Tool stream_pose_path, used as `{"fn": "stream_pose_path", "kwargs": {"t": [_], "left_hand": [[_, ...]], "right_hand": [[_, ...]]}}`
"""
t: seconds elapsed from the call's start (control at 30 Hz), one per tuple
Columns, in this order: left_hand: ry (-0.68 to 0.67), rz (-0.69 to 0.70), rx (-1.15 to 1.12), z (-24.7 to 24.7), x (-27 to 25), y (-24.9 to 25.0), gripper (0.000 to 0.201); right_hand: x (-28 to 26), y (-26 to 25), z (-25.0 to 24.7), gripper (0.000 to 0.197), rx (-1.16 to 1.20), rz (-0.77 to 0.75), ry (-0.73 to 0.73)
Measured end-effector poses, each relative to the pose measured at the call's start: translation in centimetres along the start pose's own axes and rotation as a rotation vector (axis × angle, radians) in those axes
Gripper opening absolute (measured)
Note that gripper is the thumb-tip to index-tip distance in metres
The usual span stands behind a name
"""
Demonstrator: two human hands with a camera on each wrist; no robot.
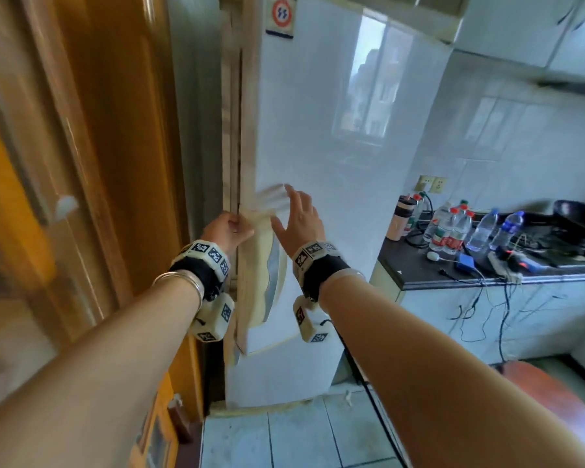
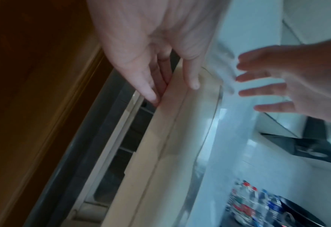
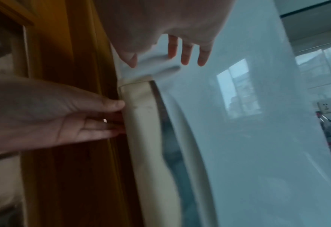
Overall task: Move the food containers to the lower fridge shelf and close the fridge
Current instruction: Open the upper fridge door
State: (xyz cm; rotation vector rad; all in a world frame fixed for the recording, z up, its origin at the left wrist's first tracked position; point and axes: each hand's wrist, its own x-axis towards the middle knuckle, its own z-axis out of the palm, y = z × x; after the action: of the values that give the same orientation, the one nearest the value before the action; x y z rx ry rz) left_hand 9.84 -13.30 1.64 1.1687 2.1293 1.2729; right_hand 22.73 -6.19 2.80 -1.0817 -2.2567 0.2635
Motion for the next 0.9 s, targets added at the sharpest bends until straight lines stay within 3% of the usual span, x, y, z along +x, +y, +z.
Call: {"fn": "stream_pose_path", "kwargs": {"t": [0.17,0.33,0.43,0.63,0.9], "left_hand": [[-0.19,0.086,0.041,0.2,-4.5,1.1,0.028],[-0.47,0.145,0.24,2.0,-8.0,2.7,0.037],[-0.466,0.225,0.487,3.6,-9.2,3.3,0.035],[-0.42,0.295,0.707,8.1,-11.3,5.3,0.046],[-0.442,0.235,0.755,14.7,-14.4,9.1,0.051]], "right_hand": [[-3.7,-1.6,-3.4,0.09,0.06,0.158,0.113],[-6.9,-1.1,-6.5,0.105,0.063,0.349,0.167],[-8.6,0.6,-8.7,0.105,0.067,0.371,0.209],[-13.0,4.5,-13.2,0.089,0.125,0.373,0.202],[-18.2,12.6,-20.0,0.06,-0.071,0.442,0.247]]}}
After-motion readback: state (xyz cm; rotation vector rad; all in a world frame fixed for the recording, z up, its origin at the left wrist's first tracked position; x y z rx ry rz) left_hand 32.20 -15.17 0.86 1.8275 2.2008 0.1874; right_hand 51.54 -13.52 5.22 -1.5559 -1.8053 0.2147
